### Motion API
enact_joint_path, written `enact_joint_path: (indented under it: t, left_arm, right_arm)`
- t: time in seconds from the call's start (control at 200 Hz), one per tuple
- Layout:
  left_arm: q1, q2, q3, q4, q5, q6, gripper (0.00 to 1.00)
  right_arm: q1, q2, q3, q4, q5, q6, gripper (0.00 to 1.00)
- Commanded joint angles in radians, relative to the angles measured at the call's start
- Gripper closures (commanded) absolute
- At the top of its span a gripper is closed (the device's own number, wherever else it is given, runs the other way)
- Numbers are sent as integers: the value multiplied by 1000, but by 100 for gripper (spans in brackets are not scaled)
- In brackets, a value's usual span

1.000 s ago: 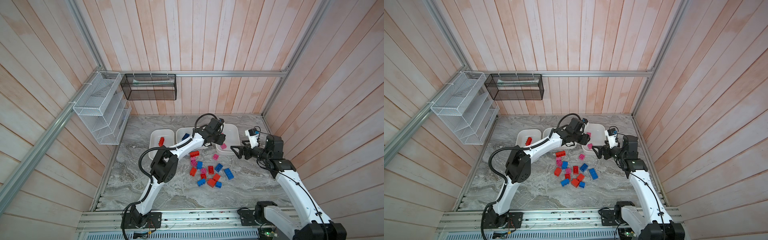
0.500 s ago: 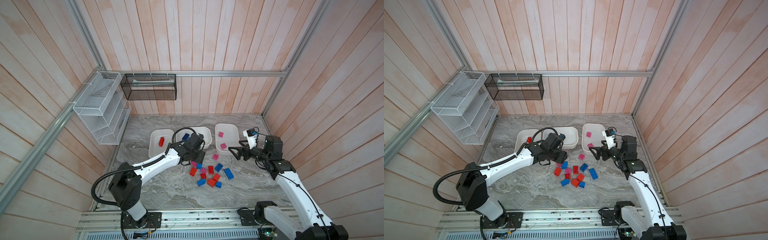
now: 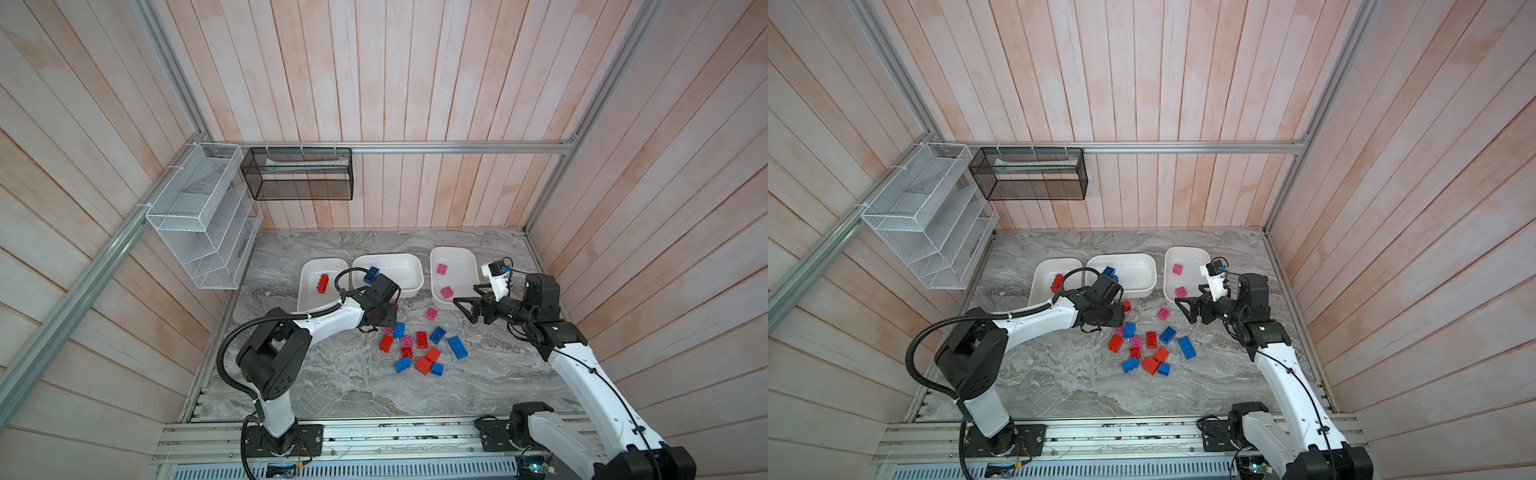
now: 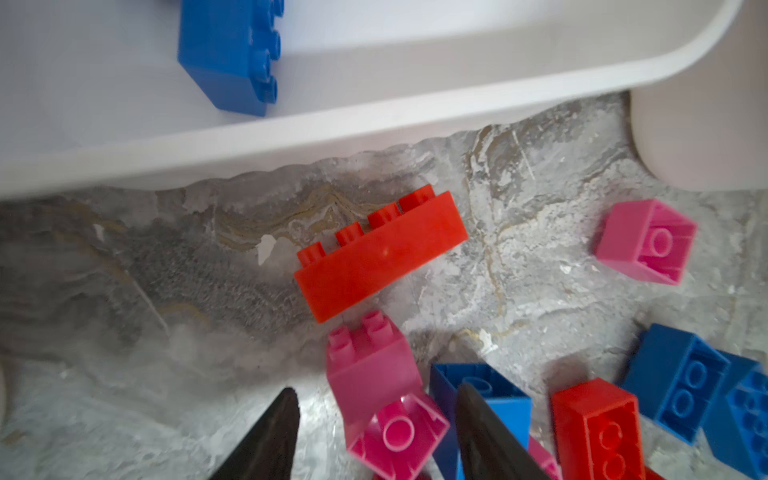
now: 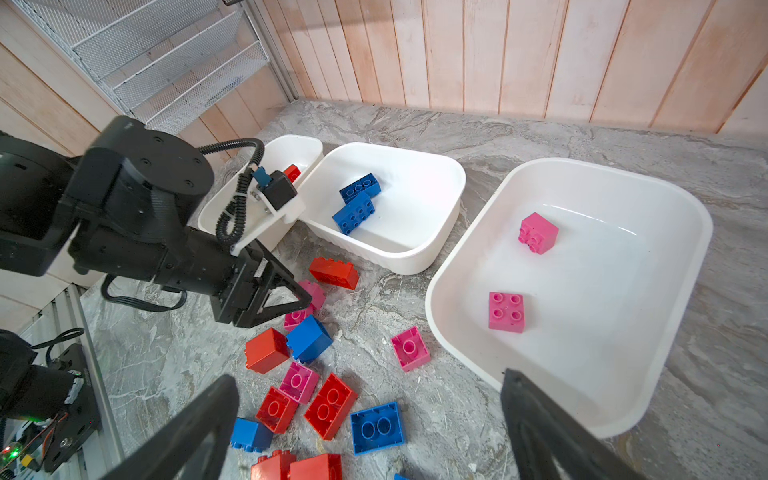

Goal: Sort the legos into containers by color
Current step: 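Lower the left gripper beside the red 2x4 brick and grasp a pink brick, then carry the pink brick into the bin nearest the right arm, release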

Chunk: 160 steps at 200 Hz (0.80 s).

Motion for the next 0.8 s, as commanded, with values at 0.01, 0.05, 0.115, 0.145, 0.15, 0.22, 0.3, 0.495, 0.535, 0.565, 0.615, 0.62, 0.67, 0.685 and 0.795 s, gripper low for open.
enact_joint_path:
  t: [0.01,0.05,0.115,0.145,0.15,0.22,0.3,0.495,0.535,0.565,0.615,0.62,0.67,0.685,0.795]
  left_arm:
    - [3,42,48,29,-23,-41,38]
    - [6,53,49,30,-38,-45,38]
    - [9,70,53,38,-46,-50,40]
    - [9,78,59,37,-50,-50,41]
    - [9,80,60,37,-50,-50,42]
    - [8,104,77,23,-59,-49,46]
    - [8,112,80,11,-62,-49,50]
    - [2,73,64,-21,-61,-38,62]
    - [0,60,58,-29,-64,-34,64]
    - [-2,49,52,-32,-67,-32,65]
    - [-2,28,44,-44,-69,-24,66]
    - [-2,26,45,-46,-69,-24,66]
    - [-1,2,45,-63,-72,-13,67]
    - [-3,-8,47,-68,-73,-11,67]
    - [-10,-80,68,-114,-65,4,66]
  right_arm:
    - [4,-17,-14,-2,14,-8,2]
    - [5,-17,-14,-3,14,-10,2]
    - [5,-19,-15,-1,17,-9,2]
    - [5,-20,-17,1,17,-11,2]
    - [5,-19,-17,0,17,-11,2]
    - [5,-20,-17,-1,15,-13,2]
    - [5,-22,-15,-4,17,-16,2]
    - [5,-24,-15,-6,17,-16,2]
    - [4,-24,-15,-7,19,-16,2]
    - [5,-24,-14,-6,19,-16,2]
    - [4,-24,-14,-7,22,-16,2]
    - [4,-25,-12,-7,22,-16,2]
    - [5,-24,-11,-6,24,-16,2]
    - [5,-24,-10,-7,25,-17,2]
    - [5,-26,-6,-12,34,-20,2]
